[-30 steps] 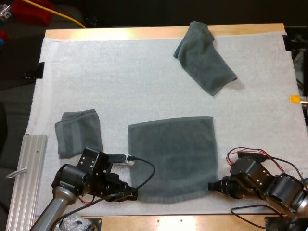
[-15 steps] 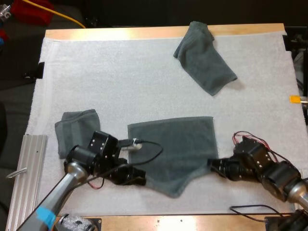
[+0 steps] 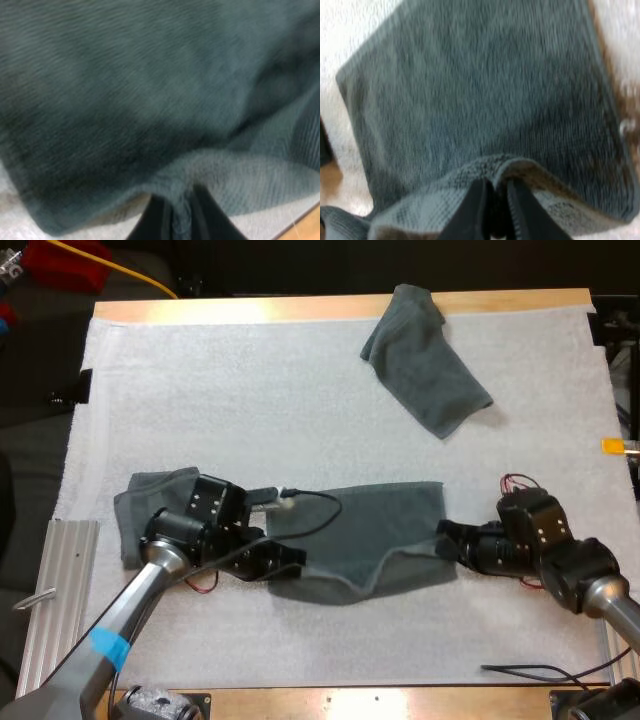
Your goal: Pick towel from pile, fold and stack
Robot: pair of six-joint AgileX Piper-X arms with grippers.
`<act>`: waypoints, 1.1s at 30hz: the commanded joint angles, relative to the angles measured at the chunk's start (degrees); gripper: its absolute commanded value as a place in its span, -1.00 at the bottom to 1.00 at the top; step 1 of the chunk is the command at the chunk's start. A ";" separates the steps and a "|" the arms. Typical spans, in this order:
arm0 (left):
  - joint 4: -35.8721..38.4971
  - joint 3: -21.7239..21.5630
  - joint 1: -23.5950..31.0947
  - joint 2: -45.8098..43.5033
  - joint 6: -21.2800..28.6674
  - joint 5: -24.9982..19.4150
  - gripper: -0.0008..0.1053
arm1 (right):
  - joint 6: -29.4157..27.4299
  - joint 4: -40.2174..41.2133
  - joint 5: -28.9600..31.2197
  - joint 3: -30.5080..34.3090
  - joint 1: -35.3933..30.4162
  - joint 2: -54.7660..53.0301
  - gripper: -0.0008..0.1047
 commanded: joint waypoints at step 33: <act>-13.39 -4.18 5.57 9.56 -2.71 -2.43 -0.98 | -6.27 -2.89 9.06 -10.04 -1.09 13.14 -0.96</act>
